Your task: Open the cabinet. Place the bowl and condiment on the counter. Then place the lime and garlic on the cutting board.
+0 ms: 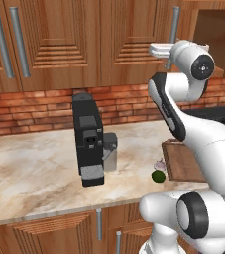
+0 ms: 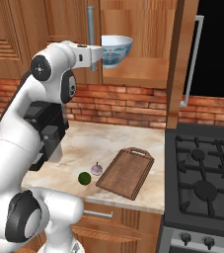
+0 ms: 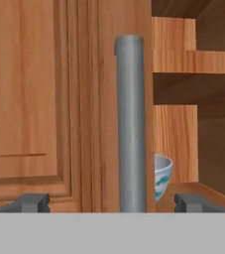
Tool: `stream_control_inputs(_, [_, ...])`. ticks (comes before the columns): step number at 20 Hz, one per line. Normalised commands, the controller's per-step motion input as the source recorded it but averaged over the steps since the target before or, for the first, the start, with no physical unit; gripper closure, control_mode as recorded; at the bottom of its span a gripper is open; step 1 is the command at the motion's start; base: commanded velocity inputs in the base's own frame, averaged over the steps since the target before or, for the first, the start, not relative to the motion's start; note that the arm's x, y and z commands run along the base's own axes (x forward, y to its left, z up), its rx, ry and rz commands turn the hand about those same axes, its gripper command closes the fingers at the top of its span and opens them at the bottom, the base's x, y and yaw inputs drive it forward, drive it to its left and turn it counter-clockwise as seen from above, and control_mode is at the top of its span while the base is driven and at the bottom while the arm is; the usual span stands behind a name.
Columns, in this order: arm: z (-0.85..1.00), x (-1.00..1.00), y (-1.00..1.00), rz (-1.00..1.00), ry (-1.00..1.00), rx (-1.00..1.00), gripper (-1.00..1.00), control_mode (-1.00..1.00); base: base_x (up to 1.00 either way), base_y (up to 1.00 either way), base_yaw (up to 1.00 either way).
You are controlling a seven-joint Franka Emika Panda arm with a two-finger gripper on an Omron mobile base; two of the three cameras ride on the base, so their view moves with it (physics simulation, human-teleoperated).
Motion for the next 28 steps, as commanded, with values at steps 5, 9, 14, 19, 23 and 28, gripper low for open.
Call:
stream_control_inputs(5, [-0.06, 0.52, -0.01, 0.01, 0.01, 0.0, -1.0, -1.0, 0.0, 0.0, 0.0])
stream_control_inputs(9, [-0.03, 0.52, -0.08, 0.03, 0.03, 0.01, -1.0, -1.0, 0.0, 0.0, 0.0])
stream_control_inputs(14, [0.0, 0.49, -0.16, 0.04, 0.03, 0.02, -1.0, -1.0, 0.0, 0.0, 0.0])
stream_control_inputs(19, [-0.02, 0.49, -0.1, 0.04, 0.05, 0.02, -1.0, -1.0, 0.0, 0.0, 0.0])
stream_control_inputs(23, [-0.23, 0.38, 0.12, 0.02, 0.03, 0.03, 1.0, -1.0, 0.0, 0.0, 0.0])
stream_control_inputs(28, [-0.22, 0.27, 0.21, 0.0, 0.01, 0.04, 1.0, -1.0, 0.0, 0.0, 0.0])
